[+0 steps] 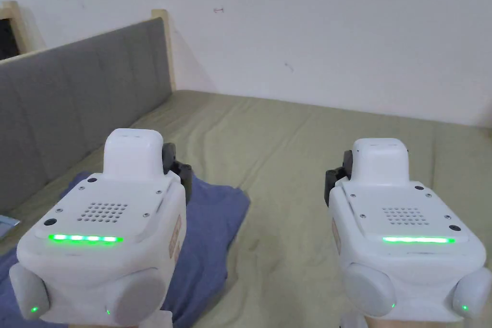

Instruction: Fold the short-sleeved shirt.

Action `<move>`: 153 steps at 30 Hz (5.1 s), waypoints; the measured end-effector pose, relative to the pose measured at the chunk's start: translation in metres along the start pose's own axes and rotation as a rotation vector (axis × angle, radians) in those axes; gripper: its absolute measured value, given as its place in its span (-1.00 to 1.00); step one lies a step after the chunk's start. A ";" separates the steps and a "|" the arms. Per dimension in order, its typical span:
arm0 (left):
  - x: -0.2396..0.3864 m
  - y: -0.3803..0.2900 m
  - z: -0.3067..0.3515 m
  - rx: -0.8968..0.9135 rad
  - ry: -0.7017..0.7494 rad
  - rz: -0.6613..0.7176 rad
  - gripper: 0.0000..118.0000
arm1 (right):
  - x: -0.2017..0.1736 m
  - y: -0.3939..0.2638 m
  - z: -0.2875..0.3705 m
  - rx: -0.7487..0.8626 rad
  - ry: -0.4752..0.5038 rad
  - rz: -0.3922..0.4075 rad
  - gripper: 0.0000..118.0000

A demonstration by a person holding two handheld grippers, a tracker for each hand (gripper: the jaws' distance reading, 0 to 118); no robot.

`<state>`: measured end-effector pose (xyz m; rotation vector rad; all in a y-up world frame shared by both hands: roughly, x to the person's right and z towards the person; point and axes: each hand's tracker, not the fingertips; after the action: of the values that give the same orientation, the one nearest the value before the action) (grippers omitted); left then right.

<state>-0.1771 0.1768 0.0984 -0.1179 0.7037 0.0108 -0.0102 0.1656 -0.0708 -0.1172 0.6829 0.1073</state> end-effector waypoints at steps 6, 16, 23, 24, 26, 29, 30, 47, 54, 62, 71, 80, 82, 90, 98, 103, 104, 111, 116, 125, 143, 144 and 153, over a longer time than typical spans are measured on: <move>-0.050 -0.007 0.013 -0.030 0.137 0.009 -1.00 | -0.050 -0.006 -0.016 -0.038 0.153 0.023 -1.00; -0.060 -0.040 -0.048 -0.243 0.107 0.048 -1.00 | -0.046 -0.024 -0.032 -0.118 0.143 0.020 -1.00; -0.050 -0.109 -0.176 -0.615 -0.021 0.052 0.35 | -0.030 -0.051 -0.049 -0.221 0.097 0.005 -1.00; -0.048 -0.122 -0.194 -0.648 -0.043 0.059 0.46 | -0.027 -0.056 -0.054 -0.240 0.088 0.005 -1.00; -0.040 -0.138 -0.216 -0.707 -0.054 0.040 0.80 | -0.022 -0.065 -0.063 -0.280 0.075 0.002 -1.00; -0.031 -0.164 -0.246 -0.804 -0.095 0.048 0.80 | -0.014 -0.076 -0.080 -0.337 0.053 -0.017 -1.00; -0.028 -0.174 -0.257 -0.843 -0.092 0.041 0.80 | -0.012 -0.080 -0.085 -0.350 0.047 -0.024 -1.00; -0.038 -0.208 -0.285 -0.978 -0.021 0.156 -0.96 | -0.012 -0.108 -0.106 -0.443 0.070 -0.078 -1.00; -0.055 -0.177 -0.280 -0.959 -0.080 0.272 -0.96 | 0.006 -0.099 -0.094 -0.428 0.034 -0.108 -1.00; -0.014 -0.098 -0.265 -0.814 -0.203 0.319 -0.96 | 0.050 -0.081 -0.060 -0.373 -0.035 -0.151 -1.00; 0.200 -0.015 -0.220 -0.689 -0.725 0.194 -0.96 | 0.148 -0.048 0.010 -0.252 -0.265 -0.235 -1.00; 0.348 -0.041 -0.124 -0.763 -1.153 0.087 -0.96 | 0.240 -0.060 0.073 -0.264 -0.525 -0.298 -1.00; 0.363 -0.080 -0.123 -0.847 -1.089 0.030 -0.96 | 0.248 -0.070 0.078 -0.302 -0.543 -0.299 -1.00; 0.356 -0.206 -0.148 -1.046 -0.817 -0.226 -0.95 | 0.249 -0.091 0.069 -0.373 -0.546 -0.306 -1.00; 0.314 -0.148 -0.165 -0.947 -0.820 -0.016 0.89 | 0.231 -0.092 0.051 -0.391 -0.478 -0.309 -1.00; 0.255 -0.118 -0.159 -0.854 -0.756 0.008 0.68 | 0.214 -0.089 0.039 -0.395 -0.437 -0.290 -1.00; 0.238 -0.117 -0.156 -0.840 -0.760 0.026 0.17 | 0.210 -0.089 0.036 -0.395 -0.422 -0.293 -1.00; 0.142 -0.178 -0.140 -0.898 -0.556 0.040 -1.00 | 0.171 -0.108 0.014 -0.464 -0.337 -0.258 -1.00; 0.109 -0.182 -0.153 -0.863 -0.456 0.066 -1.00 | 0.159 -0.115 -0.005 -0.493 -0.301 -0.261 -1.00; 0.094 -0.175 -0.248 -0.855 -0.330 0.122 0.34 | 0.154 -0.124 -0.033 -0.544 -0.276 -0.234 -1.00; 0.103 -0.163 -0.254 -0.859 -0.422 0.109 -0.98 | 0.173 -0.116 -0.114 -0.621 -0.066 -0.174 -0.99; 0.101 -0.162 -0.254 -0.851 -0.427 0.104 -0.98 | 0.174 -0.115 -0.131 -0.624 -0.063 -0.175 -0.94; 0.100 -0.158 -0.245 -0.820 -0.453 0.034 -0.98 | 0.177 -0.162 -0.284 -0.851 0.037 -0.037 0.78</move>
<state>-0.2511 -0.0109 -0.1350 -0.8625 0.2114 0.3504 -0.0286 -0.0245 -0.3899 -0.9495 0.6350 0.3570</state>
